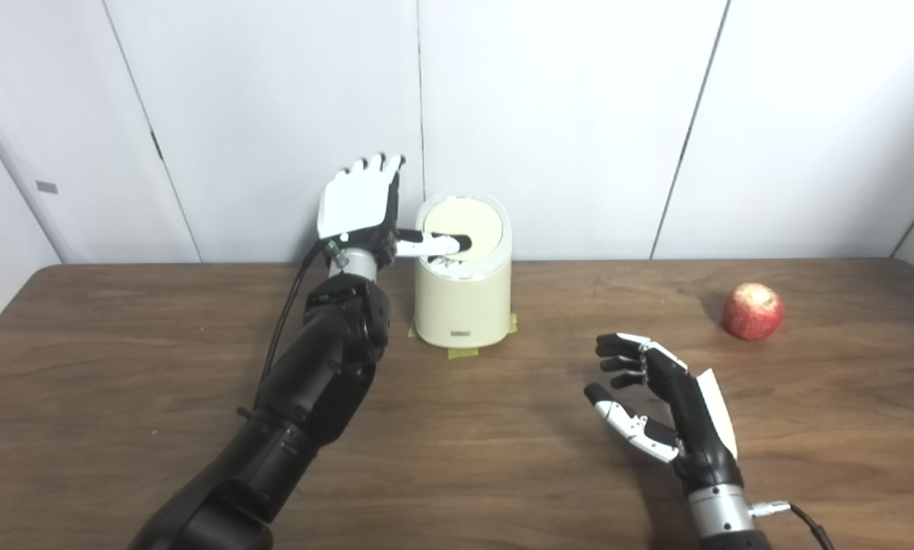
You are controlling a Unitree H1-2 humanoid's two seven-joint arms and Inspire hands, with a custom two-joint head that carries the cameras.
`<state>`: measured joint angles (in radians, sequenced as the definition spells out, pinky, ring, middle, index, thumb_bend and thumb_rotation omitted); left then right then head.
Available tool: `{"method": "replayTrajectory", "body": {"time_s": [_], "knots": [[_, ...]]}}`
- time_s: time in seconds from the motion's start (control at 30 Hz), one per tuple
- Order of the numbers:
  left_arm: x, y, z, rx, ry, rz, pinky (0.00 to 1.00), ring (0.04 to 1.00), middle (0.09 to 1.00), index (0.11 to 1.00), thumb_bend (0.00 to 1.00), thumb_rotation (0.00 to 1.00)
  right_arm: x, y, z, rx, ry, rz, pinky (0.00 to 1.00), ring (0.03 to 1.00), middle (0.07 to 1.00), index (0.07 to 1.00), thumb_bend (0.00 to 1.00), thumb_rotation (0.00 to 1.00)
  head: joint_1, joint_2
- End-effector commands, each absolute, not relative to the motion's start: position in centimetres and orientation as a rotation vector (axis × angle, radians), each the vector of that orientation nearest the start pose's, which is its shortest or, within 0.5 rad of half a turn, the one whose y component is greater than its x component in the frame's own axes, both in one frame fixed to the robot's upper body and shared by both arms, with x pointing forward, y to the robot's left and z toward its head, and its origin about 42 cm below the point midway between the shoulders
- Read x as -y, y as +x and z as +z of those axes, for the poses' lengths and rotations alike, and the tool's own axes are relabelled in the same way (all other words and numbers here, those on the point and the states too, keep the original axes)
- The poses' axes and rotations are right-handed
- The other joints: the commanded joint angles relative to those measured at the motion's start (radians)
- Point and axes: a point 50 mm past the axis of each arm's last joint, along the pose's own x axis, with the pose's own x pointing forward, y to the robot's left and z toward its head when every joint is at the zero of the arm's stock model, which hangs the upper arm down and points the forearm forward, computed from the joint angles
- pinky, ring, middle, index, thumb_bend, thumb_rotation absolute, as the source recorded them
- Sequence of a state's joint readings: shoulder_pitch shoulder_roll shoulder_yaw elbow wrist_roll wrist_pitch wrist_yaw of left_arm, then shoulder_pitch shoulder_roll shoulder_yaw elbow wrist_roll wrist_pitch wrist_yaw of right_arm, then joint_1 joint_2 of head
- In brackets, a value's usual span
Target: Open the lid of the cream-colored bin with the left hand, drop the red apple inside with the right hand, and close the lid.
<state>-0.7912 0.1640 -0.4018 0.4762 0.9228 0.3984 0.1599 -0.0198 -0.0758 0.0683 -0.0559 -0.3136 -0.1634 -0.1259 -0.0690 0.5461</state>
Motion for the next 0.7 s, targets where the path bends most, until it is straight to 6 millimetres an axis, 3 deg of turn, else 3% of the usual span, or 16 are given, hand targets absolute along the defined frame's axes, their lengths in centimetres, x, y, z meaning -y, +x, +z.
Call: {"method": "replayTrajectory", "body": {"time_s": [0.0, 0.27, 0.47, 0.67], "knots": [[-13.7, 50.2, 29.1, 0.401, 1.376, 0.215, 1.00, 0.998, 0.974, 0.950, 0.95, 0.36, 20.0, 28.7, 12.2, 0.263, -0.336, -0.022, 0.56, 0.651, 0.687, 0.683, 0.30, 0.35, 0.000, 0.003], [-12.9, 49.8, 31.2, 0.596, 1.569, 0.254, 1.00, 1.000, 0.998, 0.982, 1.00, 0.32, 19.8, 28.8, 12.3, 0.270, -0.335, -0.014, 0.56, 0.655, 0.690, 0.686, 0.30, 0.36, 0.004, 0.007], [-13.0, 49.6, 30.9, 0.626, 1.624, 0.233, 1.00, 1.000, 0.999, 1.000, 1.00, 0.25, 19.7, 28.9, 12.4, 0.262, -0.331, -0.017, 0.55, 0.646, 0.685, 0.682, 0.29, 0.33, 0.005, 0.005], [-13.4, 49.9, 29.9, 0.604, 1.635, 0.218, 1.00, 1.000, 1.000, 1.000, 1.00, 0.26, 19.5, 29.1, 12.4, 0.257, -0.327, -0.019, 0.56, 0.655, 0.692, 0.685, 0.30, 0.35, -0.006, 0.001]]}}
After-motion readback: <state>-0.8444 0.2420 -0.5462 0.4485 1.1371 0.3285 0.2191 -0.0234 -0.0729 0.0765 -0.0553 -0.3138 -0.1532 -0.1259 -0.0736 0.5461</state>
